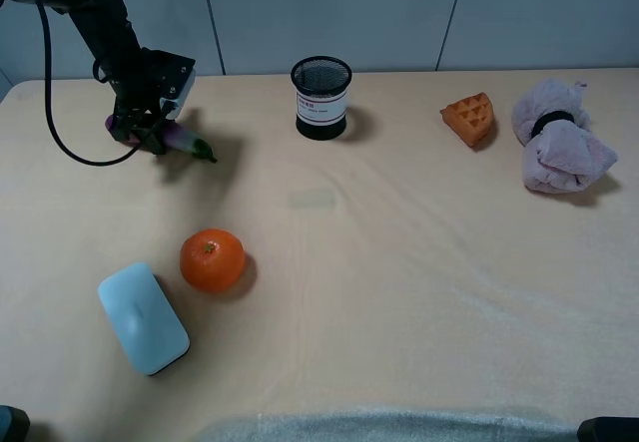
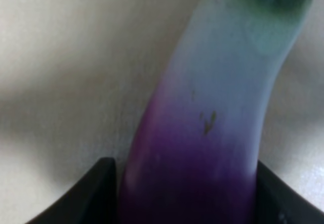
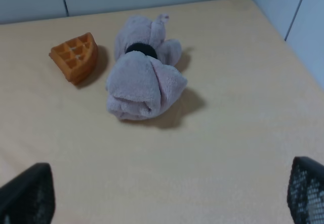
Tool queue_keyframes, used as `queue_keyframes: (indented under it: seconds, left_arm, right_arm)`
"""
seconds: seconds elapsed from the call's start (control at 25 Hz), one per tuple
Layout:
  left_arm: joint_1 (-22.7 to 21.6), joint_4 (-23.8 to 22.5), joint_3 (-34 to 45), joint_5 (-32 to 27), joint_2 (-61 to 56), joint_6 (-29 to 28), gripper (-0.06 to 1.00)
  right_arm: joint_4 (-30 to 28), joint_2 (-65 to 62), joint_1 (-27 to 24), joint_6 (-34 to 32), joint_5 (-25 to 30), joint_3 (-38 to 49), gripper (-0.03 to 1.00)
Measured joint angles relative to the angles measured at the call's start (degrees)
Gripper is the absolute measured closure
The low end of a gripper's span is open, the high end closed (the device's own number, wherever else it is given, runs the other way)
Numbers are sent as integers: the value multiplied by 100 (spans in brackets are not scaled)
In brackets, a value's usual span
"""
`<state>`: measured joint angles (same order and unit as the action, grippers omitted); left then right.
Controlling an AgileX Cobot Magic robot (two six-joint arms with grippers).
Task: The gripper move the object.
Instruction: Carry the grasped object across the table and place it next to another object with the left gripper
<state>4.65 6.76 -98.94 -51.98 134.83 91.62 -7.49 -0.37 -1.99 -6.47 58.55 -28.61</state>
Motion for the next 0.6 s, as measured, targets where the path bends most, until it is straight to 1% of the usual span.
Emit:
queue_keyframes:
  seconds: [0.6]
  left_arm:
    - [0,0,0,0,-13,2,43]
  right_arm:
    - [0,0,0,0,0,0,28]
